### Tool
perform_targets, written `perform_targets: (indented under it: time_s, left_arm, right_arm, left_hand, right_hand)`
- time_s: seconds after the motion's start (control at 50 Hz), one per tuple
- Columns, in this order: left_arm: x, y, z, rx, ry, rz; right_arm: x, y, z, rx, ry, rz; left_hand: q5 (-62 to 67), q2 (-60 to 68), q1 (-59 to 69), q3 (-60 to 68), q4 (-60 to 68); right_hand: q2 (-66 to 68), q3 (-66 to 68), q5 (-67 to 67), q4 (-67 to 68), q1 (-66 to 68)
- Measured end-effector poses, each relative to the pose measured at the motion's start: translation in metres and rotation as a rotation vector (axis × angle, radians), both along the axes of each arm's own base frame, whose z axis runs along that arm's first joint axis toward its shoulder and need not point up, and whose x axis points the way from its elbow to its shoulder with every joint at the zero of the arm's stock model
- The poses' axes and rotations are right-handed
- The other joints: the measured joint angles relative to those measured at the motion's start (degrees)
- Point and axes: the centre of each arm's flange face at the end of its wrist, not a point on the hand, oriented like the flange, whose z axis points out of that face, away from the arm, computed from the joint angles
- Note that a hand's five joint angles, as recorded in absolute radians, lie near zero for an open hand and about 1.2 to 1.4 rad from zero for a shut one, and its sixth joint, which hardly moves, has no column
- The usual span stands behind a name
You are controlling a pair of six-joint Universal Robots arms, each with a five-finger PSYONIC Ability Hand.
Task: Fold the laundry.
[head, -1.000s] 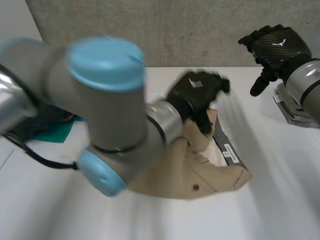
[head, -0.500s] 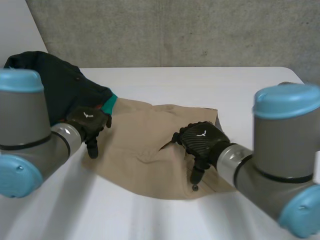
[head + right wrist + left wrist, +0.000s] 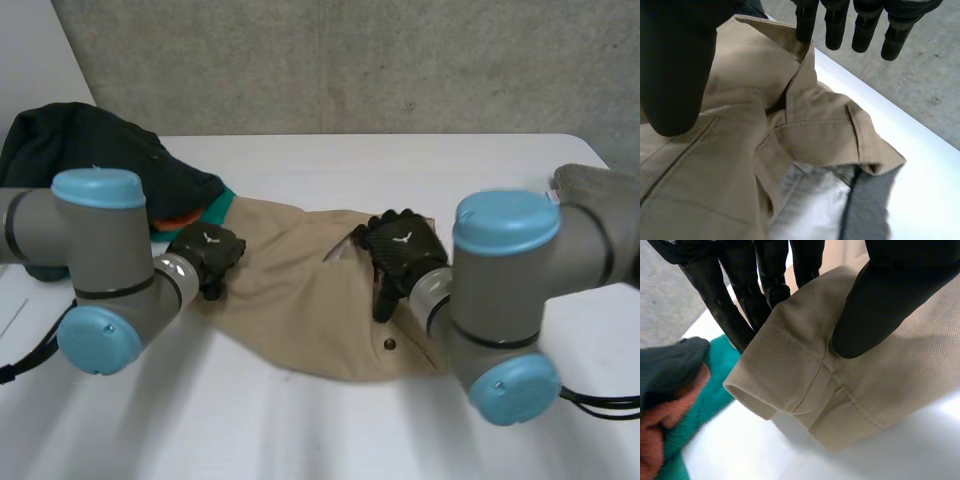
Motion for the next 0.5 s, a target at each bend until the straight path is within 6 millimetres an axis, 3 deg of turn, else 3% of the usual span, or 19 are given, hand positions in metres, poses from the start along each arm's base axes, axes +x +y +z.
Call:
perform_targets:
  time_s: [0.12, 0.24, 0.36, 0.5]
  left_arm:
    - [0.003, 0.008, 0.035, -0.03, 0.059, 0.018]
    - [0.006, 0.023, 0.061, -0.045, 0.098, 0.012]
    - [0.007, 0.037, 0.08, -0.069, 0.119, -0.007]
    - [0.006, 0.044, 0.092, -0.09, 0.126, -0.023]
  right_arm:
    - [-0.025, -0.006, 0.035, 0.057, -0.013, -0.033]
    - [-0.039, -0.015, 0.056, 0.132, -0.059, -0.016]
    - [-0.04, -0.028, 0.053, 0.216, -0.079, 0.002]
    - [-0.039, -0.039, 0.04, 0.304, -0.093, -0.033]
  left_hand:
    - [0.0, 0.0, 0.0, 0.0, 0.02]
    - [0.0, 0.0, 0.0, 0.01, 0.02]
    - [0.0, 0.0, 0.0, 0.05, 0.04]
    - [0.0, 0.0, 0.0, 0.05, 0.05]
  right_hand:
    - [0.0, 0.0, 0.0, -0.07, 0.0]
    - [0.0, 0.0, 0.0, -0.07, 0.0]
    - [1.13, 1.26, 0.94, 1.55, 0.31]
    - [18.24, 18.12, 17.55, 18.07, 16.66]
